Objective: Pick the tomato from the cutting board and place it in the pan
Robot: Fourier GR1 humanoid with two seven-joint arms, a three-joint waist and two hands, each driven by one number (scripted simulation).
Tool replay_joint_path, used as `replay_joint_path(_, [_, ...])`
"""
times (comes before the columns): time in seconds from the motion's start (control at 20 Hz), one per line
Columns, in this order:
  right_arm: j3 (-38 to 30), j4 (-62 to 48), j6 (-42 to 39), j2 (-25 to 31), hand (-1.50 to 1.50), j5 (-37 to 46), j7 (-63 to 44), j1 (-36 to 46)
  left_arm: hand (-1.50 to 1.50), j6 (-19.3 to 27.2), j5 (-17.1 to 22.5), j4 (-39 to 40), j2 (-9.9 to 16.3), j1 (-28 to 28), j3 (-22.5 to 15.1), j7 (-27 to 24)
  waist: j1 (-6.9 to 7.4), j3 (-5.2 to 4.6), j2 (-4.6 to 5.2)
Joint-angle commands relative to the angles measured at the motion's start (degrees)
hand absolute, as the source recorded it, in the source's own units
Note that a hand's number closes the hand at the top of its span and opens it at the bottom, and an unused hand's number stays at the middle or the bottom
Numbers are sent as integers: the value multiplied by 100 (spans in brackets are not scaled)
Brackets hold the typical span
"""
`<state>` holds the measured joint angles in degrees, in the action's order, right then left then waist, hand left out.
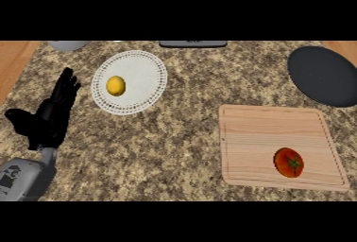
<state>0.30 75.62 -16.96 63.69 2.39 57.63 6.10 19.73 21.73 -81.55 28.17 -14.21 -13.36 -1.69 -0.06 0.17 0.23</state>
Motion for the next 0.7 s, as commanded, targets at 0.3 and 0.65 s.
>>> replay_joint_path(0.3, [-58, 411, -94, 164, -150, 293, 910, -17, 0, -228, -109, 242, -128, -101, 201, -24, -6, -16, -25])
replay_joint_path(0.65, [588, 1366, -217, 223, -150, 328, 536, -276, 0, -36, -246, -96, -153, -106, 173, 268, 44, -14, -24])
